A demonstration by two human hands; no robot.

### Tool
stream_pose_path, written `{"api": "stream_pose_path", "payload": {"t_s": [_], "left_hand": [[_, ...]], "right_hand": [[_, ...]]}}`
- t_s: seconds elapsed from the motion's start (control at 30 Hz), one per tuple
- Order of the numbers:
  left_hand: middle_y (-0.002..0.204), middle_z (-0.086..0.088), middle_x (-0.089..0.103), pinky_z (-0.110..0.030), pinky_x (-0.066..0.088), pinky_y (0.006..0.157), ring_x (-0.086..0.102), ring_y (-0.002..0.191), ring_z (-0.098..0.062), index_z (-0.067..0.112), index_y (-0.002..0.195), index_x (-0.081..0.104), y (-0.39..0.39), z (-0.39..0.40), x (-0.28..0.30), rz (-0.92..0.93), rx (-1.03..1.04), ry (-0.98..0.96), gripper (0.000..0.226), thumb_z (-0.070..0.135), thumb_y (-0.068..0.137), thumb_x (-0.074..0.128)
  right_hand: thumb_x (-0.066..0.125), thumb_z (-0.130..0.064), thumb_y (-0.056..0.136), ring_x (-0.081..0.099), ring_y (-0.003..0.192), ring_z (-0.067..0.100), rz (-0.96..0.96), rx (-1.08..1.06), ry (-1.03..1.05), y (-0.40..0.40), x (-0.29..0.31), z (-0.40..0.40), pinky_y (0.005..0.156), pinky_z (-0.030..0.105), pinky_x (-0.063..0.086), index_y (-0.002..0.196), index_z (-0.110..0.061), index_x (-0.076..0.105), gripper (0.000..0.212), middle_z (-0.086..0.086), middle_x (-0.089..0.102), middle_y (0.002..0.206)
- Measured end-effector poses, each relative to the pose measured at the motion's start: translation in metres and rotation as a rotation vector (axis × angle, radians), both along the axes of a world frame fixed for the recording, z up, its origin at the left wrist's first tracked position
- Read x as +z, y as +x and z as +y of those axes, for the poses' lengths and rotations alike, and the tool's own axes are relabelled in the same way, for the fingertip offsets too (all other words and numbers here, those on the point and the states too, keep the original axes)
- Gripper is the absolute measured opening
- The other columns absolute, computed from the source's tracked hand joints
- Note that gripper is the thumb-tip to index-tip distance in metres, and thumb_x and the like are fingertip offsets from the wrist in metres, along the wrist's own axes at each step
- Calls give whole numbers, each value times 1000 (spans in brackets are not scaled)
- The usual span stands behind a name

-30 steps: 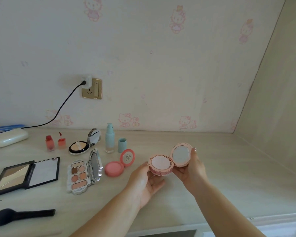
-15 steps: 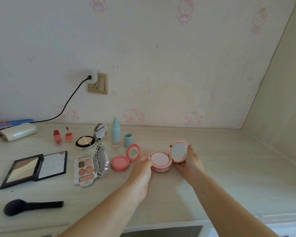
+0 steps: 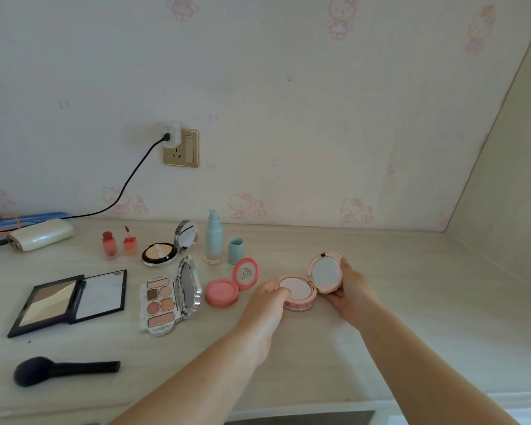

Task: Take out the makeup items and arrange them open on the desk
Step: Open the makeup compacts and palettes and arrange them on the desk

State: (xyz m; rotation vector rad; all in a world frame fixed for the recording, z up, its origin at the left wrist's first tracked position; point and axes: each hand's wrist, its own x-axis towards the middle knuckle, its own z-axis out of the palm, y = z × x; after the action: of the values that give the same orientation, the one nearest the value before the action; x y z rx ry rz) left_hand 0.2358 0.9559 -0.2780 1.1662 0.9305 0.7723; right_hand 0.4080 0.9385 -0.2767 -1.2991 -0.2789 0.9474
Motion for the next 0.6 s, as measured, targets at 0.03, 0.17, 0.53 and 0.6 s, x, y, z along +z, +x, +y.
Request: {"api": "stream_pose_path", "payload": {"t_s": [0.03,0.17,0.53,0.6], "left_hand": [[83,18,63,-34,42,98,55,90,-6,27,74,66,0,0,0,12,-8,6,26,13,88,50],[96,9,68,-34,39,102,57,101,-12,23,92,66,-4,-2,-1,33,-62,39,21,14,86,48],[109,-1,63,-39,35,110,55,105,-13,16,106,63,-8,-2,-7,-1,-46,5,21,18,88,51],[100,1,55,-38,35,109,51,90,-9,22,105,58,-7,-2,-8,-57,17,-47,18,16,89,53]], "right_hand": [[44,-37,97,65,81,27,2,-6,-6,1,1,0,58,36,52,104,-10,52,30,14,63,93],[47,-32,97,63,79,26,3,-30,5,4,1,-1,58,37,51,93,-7,55,27,13,62,91],[45,-31,97,62,89,25,-60,-54,19,3,-2,-8,80,42,54,88,-13,57,24,11,61,93],[44,-29,98,62,84,22,-101,-64,34,-1,-3,-12,76,37,54,90,-11,60,24,9,62,89]]}}
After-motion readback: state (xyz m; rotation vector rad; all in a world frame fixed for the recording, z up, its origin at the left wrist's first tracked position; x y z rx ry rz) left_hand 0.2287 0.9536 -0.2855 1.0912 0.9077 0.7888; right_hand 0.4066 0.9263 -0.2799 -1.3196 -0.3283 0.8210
